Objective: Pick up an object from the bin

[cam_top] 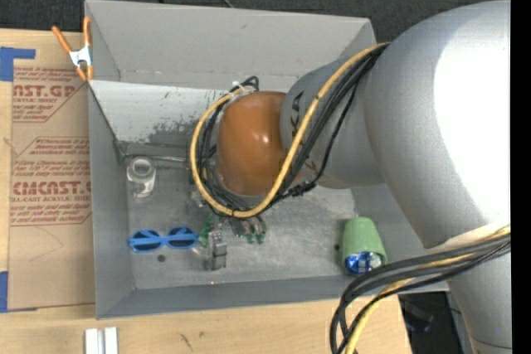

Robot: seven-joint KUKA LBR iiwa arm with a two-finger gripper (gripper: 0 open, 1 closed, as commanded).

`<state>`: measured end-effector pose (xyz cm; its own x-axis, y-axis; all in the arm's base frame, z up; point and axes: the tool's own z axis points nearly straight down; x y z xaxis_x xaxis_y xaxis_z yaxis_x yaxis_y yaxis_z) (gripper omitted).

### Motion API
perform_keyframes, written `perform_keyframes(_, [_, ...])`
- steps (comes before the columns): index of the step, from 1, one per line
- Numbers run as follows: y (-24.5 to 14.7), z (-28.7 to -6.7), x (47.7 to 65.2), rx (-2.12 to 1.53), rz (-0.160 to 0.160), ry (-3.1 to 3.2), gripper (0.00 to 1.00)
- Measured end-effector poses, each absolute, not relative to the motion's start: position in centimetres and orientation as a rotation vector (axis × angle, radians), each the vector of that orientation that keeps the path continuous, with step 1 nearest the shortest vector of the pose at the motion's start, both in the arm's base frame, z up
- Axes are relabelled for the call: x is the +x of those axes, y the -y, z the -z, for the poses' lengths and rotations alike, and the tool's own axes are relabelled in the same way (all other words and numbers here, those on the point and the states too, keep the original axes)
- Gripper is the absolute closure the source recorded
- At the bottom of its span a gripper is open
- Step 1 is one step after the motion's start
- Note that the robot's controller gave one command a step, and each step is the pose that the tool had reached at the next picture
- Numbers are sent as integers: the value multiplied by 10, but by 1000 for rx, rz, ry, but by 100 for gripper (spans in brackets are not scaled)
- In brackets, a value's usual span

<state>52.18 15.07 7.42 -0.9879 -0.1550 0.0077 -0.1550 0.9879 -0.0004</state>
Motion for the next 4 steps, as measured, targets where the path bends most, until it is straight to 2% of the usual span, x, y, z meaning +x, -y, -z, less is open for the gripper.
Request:
perform_keyframes(1, [-219,-70,514,504,5,3102,0])
perform_keyframes(2, [-218,-70,515,499,3,3102,100])
perform_keyframes(3, [-230,-159,497,405,6,3123,100])
perform_keyframes(4, [-236,-224,511,432,5,3122,100])
